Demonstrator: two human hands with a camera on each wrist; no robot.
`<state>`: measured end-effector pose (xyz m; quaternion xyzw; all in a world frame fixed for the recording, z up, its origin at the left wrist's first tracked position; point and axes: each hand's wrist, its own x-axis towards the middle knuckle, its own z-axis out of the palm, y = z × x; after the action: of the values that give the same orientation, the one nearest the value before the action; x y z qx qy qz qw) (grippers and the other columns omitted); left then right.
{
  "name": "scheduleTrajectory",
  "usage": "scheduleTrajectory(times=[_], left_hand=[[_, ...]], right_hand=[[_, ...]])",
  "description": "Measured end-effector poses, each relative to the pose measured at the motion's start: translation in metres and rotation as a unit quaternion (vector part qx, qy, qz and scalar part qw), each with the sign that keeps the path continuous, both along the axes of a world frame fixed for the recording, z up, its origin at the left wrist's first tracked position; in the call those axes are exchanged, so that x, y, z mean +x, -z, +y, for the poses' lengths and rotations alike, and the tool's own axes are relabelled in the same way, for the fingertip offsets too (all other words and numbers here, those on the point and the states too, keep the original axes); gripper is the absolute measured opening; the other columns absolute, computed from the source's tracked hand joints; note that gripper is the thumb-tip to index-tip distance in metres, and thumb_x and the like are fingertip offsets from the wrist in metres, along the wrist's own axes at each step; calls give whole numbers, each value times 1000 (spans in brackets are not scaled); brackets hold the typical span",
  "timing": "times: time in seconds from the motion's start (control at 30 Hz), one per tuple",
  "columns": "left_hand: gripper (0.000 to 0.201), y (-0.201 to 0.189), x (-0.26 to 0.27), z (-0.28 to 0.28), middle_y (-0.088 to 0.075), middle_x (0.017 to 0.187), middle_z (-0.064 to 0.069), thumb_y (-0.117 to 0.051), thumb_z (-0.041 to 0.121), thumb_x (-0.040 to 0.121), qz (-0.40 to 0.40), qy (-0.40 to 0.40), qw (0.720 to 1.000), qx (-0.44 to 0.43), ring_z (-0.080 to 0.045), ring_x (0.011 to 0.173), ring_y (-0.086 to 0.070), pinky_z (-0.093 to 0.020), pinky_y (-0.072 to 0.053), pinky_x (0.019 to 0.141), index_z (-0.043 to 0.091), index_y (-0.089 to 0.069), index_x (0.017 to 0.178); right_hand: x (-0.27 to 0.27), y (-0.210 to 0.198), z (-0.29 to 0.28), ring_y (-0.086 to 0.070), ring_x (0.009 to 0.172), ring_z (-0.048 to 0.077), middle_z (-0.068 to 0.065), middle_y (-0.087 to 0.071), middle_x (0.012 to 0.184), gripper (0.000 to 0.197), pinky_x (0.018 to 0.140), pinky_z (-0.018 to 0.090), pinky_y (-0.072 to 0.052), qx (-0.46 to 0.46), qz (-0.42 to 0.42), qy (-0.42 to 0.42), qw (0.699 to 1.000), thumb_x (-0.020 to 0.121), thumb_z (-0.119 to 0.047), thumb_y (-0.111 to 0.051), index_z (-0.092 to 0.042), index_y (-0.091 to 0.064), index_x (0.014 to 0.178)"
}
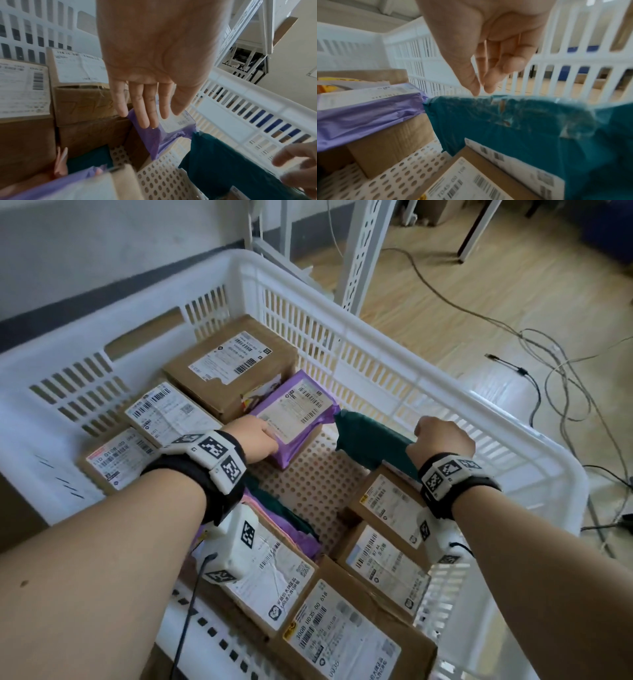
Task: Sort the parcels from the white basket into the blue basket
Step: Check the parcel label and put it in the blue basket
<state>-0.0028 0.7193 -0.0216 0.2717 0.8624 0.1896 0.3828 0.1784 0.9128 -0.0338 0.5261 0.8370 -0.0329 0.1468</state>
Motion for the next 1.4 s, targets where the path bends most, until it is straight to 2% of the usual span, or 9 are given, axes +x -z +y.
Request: scheduleTrajectory(times=[0.13, 0.23, 0.53, 0.77, 0.87, 0.97, 1.13, 1.27, 1.4], left_hand=[[21, 0, -5, -11, -69, 105, -18, -54, 5, 87, -3, -14, 1000, 1, -32, 99, -64, -34, -49, 91, 0, -70, 100], [16, 0, -6, -12, -67, 97, -17, -53, 5, 86, -1, -2, 1000, -2, -26, 86, -62, -35, -50, 89, 6, -69, 90], [9, 6, 7, 5, -67, 98, -17, -55, 10, 88, -38, 6, 999, -11, -28, 89, -63, -34, -51, 86, 12, -63, 90], [16, 11, 5, 5, -68, 109, -19, -55, 10, 89, -19, -3, 999, -29, -32, 102, -65, -32, -50, 89, 7, -67, 100], [18, 9, -3, 2, -68, 108, -19, -55, 9, 87, 2, -28, 1000, -8, -34, 101, -64, -40, -50, 95, 4, -69, 98], [18, 2, -11, -5, -68, 107, -11, -54, 12, 88, 53, -54, 997, 3, -30, 102, -62, -37, -48, 95, 10, -70, 97], [11, -10, -34, -27, -62, 117, -5, -54, 18, 86, 134, -146, 980, 31, -27, 108, -57, -33, -45, 92, 25, -62, 88], [40, -8, -57, -55, -39, 139, -12, -57, 24, 85, 177, -240, 955, 3, -32, 127, -41, -38, -36, 104, 18, -51, 124], [70, -8, -75, -71, -33, 145, -19, -62, 28, 81, 96, -348, 932, -32, -37, 133, -35, -47, -31, 110, 7, -33, 141]], right_hand=[[15, 0, 0, -57, 63, 20, 3, -59, 70, 9, 59, 27, -46, -28, -97, 2, 995, 86, -15, -60, -9, -58, 80], [24, 14, -6, -54, 65, 20, 2, -50, 65, 8, 60, 29, -44, -12, -127, -5, 992, 89, -8, -53, -8, -61, 93], [32, 30, -1, -55, 79, 25, 11, -62, 94, 20, 65, 31, -44, -40, -69, 38, 996, 93, -8, -49, -5, -59, 109], [23, 29, -9, -51, 57, 18, 3, -49, 64, 15, 51, 26, -42, -103, -45, 58, 992, 92, -19, -52, -7, -61, 95], [3, 6, -13, -50, 60, 19, 5, -53, 71, 14, 59, 28, -44, -95, -15, 37, 995, 91, -15, -51, -5, -59, 96], [-29, -9, -29, -60, 86, 26, 10, -63, 99, 27, 75, 33, -51, -100, 70, -16, 992, 89, -12, -49, -8, -62, 112], [-102, -10, -75, -68, 86, 27, 11, -72, 91, 23, 81, 38, -57, -249, 233, -18, 940, 84, -8, -50, -10, -72, 88], [-148, -2, -109, -65, 101, 27, 13, -68, 112, 27, 92, 40, -53, -350, 260, -6, 900, 85, -16, -60, -8, -68, 110], [-175, 5, -130, -62, 105, 25, 12, -61, 125, 42, 95, 34, -50, -416, 242, 4, 876, 85, -22, -65, -8, -60, 124]])
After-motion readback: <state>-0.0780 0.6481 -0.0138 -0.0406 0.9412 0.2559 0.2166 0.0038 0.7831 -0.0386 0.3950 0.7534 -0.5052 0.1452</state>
